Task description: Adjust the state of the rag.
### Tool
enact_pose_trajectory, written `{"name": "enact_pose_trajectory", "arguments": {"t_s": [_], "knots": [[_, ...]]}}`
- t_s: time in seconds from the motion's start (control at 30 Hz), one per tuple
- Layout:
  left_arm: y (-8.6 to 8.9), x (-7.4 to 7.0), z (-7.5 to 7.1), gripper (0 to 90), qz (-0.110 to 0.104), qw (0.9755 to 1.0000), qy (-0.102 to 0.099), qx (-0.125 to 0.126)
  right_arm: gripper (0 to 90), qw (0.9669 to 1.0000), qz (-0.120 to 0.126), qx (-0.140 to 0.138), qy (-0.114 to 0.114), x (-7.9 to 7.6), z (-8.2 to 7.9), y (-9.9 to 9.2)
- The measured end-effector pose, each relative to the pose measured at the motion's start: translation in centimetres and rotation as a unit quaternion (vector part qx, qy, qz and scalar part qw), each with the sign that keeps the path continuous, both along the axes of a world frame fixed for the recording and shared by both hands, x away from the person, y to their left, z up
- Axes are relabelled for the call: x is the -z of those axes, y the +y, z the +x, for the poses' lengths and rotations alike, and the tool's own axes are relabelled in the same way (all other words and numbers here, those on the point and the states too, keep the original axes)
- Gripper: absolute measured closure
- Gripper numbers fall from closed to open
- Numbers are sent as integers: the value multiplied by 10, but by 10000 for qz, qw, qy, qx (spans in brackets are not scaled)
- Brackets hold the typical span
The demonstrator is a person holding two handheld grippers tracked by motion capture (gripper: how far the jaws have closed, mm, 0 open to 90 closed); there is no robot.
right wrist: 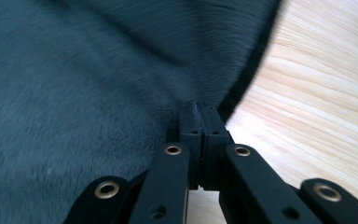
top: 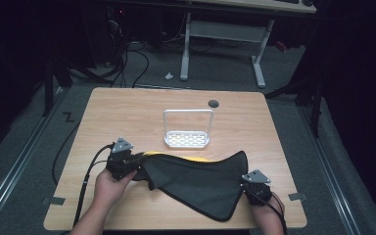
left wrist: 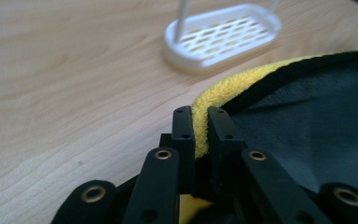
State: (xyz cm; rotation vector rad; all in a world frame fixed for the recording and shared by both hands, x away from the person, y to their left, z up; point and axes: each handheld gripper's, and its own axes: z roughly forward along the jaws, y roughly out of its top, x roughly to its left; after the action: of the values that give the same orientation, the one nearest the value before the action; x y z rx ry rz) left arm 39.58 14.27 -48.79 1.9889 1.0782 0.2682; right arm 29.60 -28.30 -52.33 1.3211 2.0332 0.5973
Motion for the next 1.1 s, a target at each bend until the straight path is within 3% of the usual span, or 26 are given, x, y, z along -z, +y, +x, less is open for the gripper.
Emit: {"name": "enact_pose_trajectory", "arguments": {"t_s": [0.1, 0.17, 0.27, 0.33, 0.53, 0.57, 0.63, 0.7, 0.87, 0.93, 1.1], "knots": [[1, 17, 14, 803, 140, 9995, 260, -129, 900, 9999, -26, 160, 11, 0, 3, -8], [5, 20, 14, 724, 9, 9994, 289, -196, 890, 9997, 153, 200, 33, 1, 4, -11], [16, 14, 5, 626, -317, 9990, 81, -306, 886, 9994, 261, 142, -148, -6, -1, -9], [24, 10, -2, 582, -389, 9987, -34, -321, 884, 9991, 284, 24, -310, -11, -5, -3], [48, 13, -30, 565, -655, 9973, -128, -320, 880, 9966, 512, -529, -366, -20, -20, 20], [50, 17, -33, 582, -641, 9974, -77, -307, 881, 9957, 591, -629, -338, -20, -22, 24], [48, 27, -34, 643, -366, 9988, 65, -304, 881, 9938, 689, -846, -190, -18, -24, 32], [44, 36, -33, 718, -120, 9993, 184, -288, 881, 9926, 646, -1024, -56, -14, -23, 42], [35, 41, -40, 846, 106, 9995, 249, -149, 882, 9915, 500, -1185, 207, -3, -16, 54], [31, 42, -51, 862, 154, 9996, 234, -7, 885, 9920, 474, -1149, 224, 0, -14, 51], [15, 42, -89, 871, -64, 9976, 450, 520, 884, 9962, 358, -775, 170, 0, -7, 31]]}}
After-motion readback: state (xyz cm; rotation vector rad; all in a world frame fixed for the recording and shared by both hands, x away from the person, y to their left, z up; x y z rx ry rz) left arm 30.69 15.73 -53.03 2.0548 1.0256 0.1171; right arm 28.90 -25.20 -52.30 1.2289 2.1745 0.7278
